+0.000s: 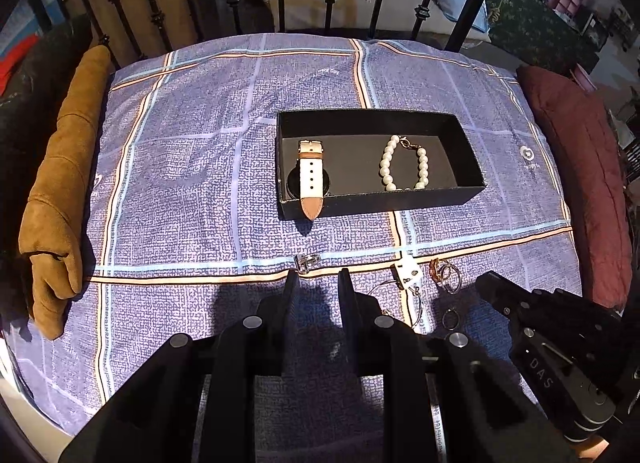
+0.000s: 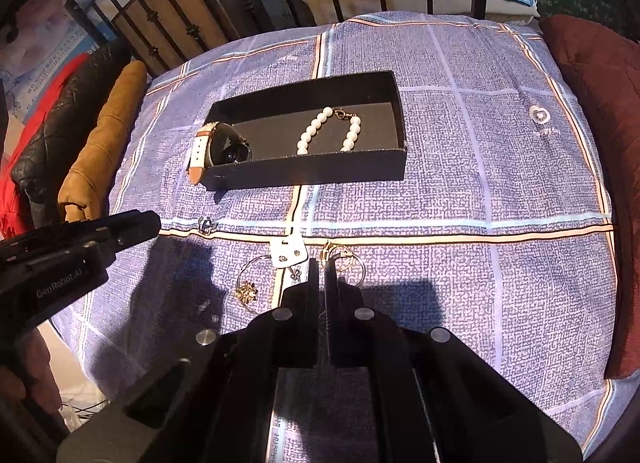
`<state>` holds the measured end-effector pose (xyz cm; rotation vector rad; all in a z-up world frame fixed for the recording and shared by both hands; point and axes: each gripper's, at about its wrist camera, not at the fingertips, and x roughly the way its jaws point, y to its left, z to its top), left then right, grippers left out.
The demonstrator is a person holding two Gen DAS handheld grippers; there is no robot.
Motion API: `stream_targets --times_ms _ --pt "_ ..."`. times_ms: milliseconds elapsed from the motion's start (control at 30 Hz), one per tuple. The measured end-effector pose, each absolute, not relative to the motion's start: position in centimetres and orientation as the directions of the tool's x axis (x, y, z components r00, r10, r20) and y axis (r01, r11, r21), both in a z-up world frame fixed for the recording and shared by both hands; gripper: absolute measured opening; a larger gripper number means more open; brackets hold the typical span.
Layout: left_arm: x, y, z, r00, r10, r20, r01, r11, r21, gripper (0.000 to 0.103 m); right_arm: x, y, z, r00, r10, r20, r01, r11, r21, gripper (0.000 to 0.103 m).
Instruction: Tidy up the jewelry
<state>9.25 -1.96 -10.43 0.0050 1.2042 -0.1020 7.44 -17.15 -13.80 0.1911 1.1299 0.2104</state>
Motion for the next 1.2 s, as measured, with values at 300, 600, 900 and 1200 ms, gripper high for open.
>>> stream_targets --times_ms 300,600,900,1200 --pt "10.1 -1.4 -8.6 0.396 -0.081 -0.915 0.068 0.996 -0.059 0.019 8.0 -16.7 -11.0 0.468 0.246 -0.849 -0.095 0.969 0.229 0.003" --pt "12.7 -2.1 -7.4 0.428 -0.061 -0.902 0.076 0.997 -0.031 0.019 10.7 -16.2 -8.4 0.517 0.244 -0.82 -0.117 0.97 0.215 0.003" --pt "16.1 -3.9 -7.0 0.447 -0.082 -0.891 0.104 0.994 -0.039 0.019 14.0 -15.8 -7.8 0.538 0.24 -0.808 -0.137 0.971 0.197 0.004" --pt "19.9 -4.8 -8.6 0.427 -0.068 -0.902 0.108 0.994 -0.024 0.022 17.2 -15.9 -8.7 0.531 0.228 -0.816 -0.14 0.973 0.181 0.004"
